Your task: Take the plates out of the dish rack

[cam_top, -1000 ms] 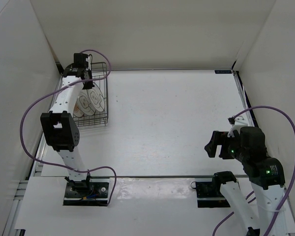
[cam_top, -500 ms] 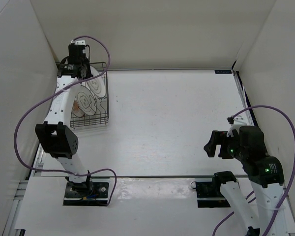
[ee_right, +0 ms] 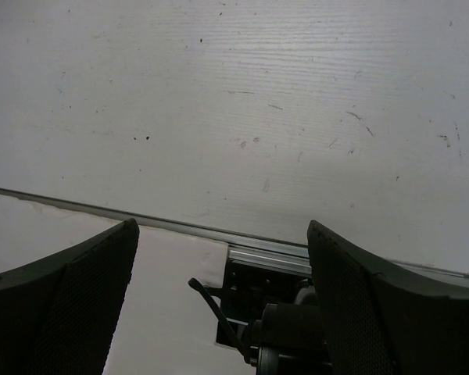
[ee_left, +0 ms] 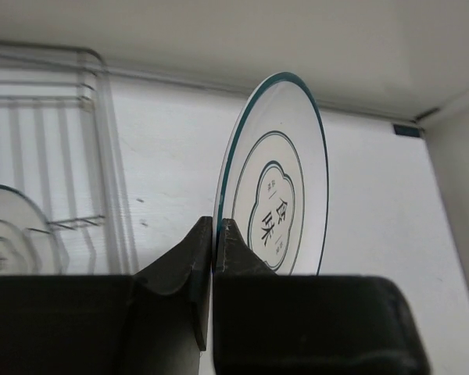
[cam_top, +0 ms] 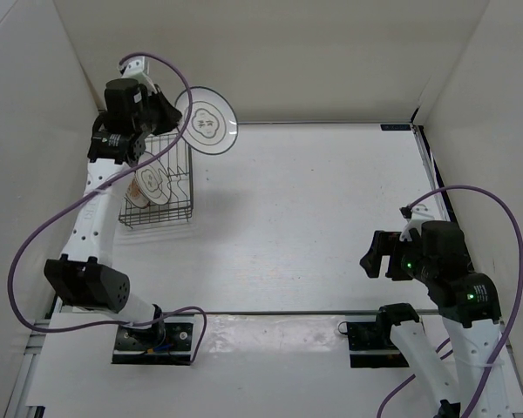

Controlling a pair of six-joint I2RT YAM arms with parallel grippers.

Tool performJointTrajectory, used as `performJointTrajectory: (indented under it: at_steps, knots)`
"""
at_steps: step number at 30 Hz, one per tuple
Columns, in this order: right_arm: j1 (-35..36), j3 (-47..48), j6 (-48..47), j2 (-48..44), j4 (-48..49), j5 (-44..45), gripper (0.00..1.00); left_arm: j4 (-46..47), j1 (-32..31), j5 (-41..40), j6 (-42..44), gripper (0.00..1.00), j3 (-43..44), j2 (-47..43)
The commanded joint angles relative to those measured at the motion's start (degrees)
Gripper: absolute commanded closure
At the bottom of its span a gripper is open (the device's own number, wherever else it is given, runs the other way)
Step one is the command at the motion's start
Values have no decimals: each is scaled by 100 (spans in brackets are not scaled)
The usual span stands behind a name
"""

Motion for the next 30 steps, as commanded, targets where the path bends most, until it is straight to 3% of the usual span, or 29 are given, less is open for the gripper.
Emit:
performJointTrajectory:
  at_steps: [1, 5, 12, 21, 30]
  knots:
    - [0, -2, 20, 39, 166, -59, 10, 729, -88, 1408, -749, 100, -627, 64]
    - [18, 7, 55, 39, 148, -51, 10, 1189, -560, 1884, -1119, 100, -1262, 214]
    - [9, -11, 116, 22, 104, -7, 10, 1267, -1441, 1524, -741, 100, -1675, 688]
    - [9, -72, 187, 4, 69, -16, 10, 1584, -1775, 1901, -1136, 100, -2159, 1847]
    - [18, -336, 301, -84, -10, -7, 10, 1339, -1872, 1744, -1022, 98, -1922, 2358]
